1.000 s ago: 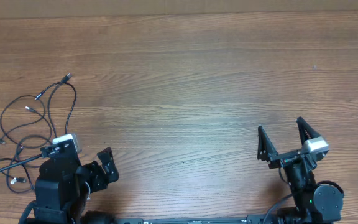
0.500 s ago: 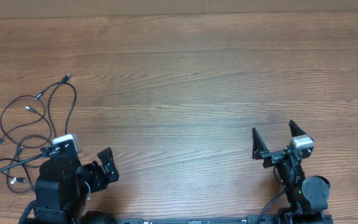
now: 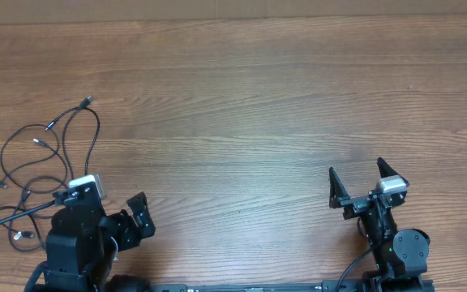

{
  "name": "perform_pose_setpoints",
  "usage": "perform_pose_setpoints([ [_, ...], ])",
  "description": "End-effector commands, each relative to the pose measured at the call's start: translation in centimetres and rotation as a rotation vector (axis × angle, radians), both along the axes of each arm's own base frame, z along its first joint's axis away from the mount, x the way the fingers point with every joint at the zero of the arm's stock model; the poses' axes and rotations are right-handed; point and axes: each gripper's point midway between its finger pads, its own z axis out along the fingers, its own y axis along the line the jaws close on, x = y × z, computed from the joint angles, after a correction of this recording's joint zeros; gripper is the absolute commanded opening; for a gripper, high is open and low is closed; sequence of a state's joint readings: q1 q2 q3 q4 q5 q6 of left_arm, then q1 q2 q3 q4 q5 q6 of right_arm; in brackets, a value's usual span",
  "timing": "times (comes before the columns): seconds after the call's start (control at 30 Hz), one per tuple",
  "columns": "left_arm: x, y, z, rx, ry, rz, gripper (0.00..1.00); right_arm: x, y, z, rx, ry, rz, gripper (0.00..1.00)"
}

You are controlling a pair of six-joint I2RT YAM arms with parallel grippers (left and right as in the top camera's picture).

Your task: Untangle cables

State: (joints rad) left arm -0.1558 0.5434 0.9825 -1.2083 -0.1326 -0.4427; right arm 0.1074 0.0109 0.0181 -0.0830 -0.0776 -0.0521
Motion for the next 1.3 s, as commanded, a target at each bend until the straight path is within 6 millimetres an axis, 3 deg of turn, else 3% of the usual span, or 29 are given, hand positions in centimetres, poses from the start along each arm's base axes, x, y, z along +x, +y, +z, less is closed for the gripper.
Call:
perform_pose_setpoints([
  [0.0, 0.0, 0.2, -0.2, 0.004, 0.003, 0.012, 0.99, 0.0, -0.1, -0.2, -0.005, -0.003, -0.006, 1.00],
  [0.83, -0.5, 0.3, -0.1, -0.004, -0.022, 0.015, 0.99, 0.0, -0.1, -0.2, -0.005, -0.003, -0.006, 1.00],
  [0.97, -1.0, 1.2, -0.6, 0.008, -0.081, 0.057, 1.00, 0.0, -0.1, -0.2, -0.005, -0.003, -0.006, 1.00],
  [1.13, 0.4, 1.6, -2.0, -0.014, -0.239, 0.093, 1.00, 0.0, -0.1, -0.2, -0.005, -0.003, -0.006, 1.00],
  [1.27, 2.0, 0.6, -3.8, -0.031, -0.345, 0.022, 1.00, 0.0, -0.1, -0.2, -0.005, -0.003, -0.006, 1.00],
])
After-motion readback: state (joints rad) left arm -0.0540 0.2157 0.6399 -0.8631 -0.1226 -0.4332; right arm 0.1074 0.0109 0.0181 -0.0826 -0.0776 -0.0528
